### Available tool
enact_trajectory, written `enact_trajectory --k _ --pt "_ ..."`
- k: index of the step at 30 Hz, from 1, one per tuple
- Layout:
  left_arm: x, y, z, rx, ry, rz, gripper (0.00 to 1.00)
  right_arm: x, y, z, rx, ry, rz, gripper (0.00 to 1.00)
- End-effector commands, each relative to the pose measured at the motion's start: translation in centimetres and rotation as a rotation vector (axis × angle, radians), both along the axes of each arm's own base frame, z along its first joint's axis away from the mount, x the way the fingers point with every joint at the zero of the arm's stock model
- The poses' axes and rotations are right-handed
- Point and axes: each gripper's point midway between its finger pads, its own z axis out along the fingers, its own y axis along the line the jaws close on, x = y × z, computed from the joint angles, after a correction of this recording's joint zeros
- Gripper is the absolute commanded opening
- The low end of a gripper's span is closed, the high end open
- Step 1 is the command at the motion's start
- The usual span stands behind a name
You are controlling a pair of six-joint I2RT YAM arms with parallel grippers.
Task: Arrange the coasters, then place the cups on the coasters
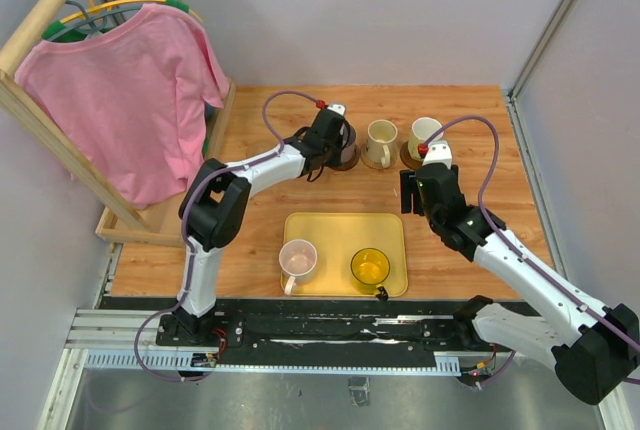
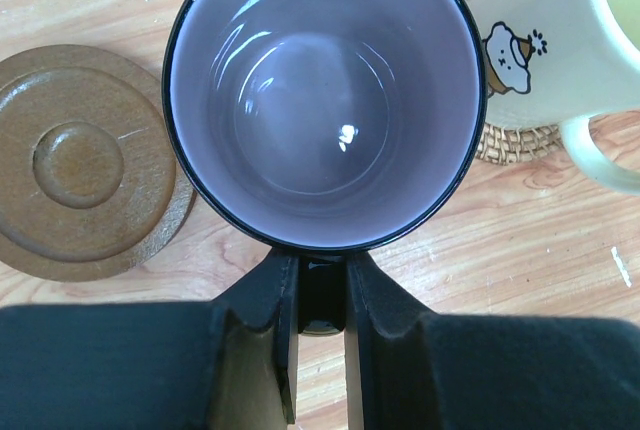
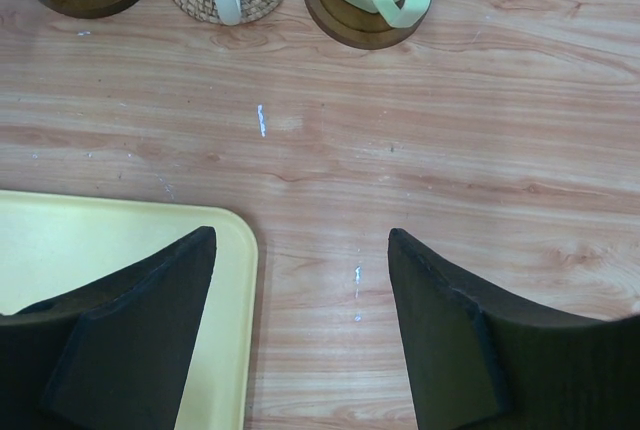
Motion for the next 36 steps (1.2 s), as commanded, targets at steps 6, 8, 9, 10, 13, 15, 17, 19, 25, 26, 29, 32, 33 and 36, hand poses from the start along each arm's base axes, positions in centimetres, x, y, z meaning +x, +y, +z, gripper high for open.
enact_trajectory --k 6,8,9,10,13,15,17,19,25,26,29,32,33,36 --pt "1.2 -1.9 2.1 -0.078 -0.045 -0.003 0.01 0.4 -0.3 0.4 0.001 -0.021 -0.004 0.71" --pt "1.1 -1.9 2.0 -0.080 -0.039 -0.004 0.00 0.3 0.3 0.2 0.017 -0.012 0.022 0.71" --pt "1.0 -1.9 1.9 -0.079 -0.036 -0.005 0.01 0.3 0.4 0.2 0.022 -0.011 0.026 0.71" --pt "0.9 -2.0 1.8 -0.078 -0.032 -0.006 0.01 0.3 0.4 0.1 0.022 -0.008 0.028 0.71" --pt "0.7 -1.8 1.8 -0.066 -0.026 -0.004 0.08 0.2 0.5 0.1 0.024 -0.006 0.032 0.71" --pt "0.5 -1.8 1.7 -0.056 -0.024 -0.006 0.16 0.2 0.5 0.1 0.025 -0.006 0.034 0.71" --pt "0.3 -1.8 1.7 -0.052 -0.018 -0.008 0.22 0.2 0.6 0.1 0.029 -0.005 0.037 0.71" --pt "0.1 -1.8 1.6 -0.047 -0.012 -0.011 0.24 0.2 0.7 0.0 0.035 -0.004 0.039 0.71" --pt "-0.6 -1.7 1.8 -0.030 -0.011 -0.014 0.31 0.0 1.0 0.0 0.051 0.000 0.049 0.71" --pt "-0.7 -1.6 1.7 -0.027 -0.010 -0.014 0.34 0.0 1.0 -0.1 0.052 0.002 0.049 0.71" --pt "-0.9 -1.3 1.9 -0.021 -0.011 -0.006 0.50 -0.1 1.0 -0.2 0.059 0.004 0.052 0.71" --pt "-1.1 -0.9 2.1 -0.012 -0.020 0.004 0.52 -0.3 1.0 -0.2 0.064 0.004 0.054 0.71" --pt "-1.1 -0.8 2.2 -0.009 -0.022 0.006 0.52 -0.3 1.0 -0.2 0.066 0.002 0.053 0.71" --pt "-1.2 -0.5 2.2 -0.004 -0.025 0.013 0.51 -0.3 1.0 -0.1 0.071 0.001 0.054 0.71"
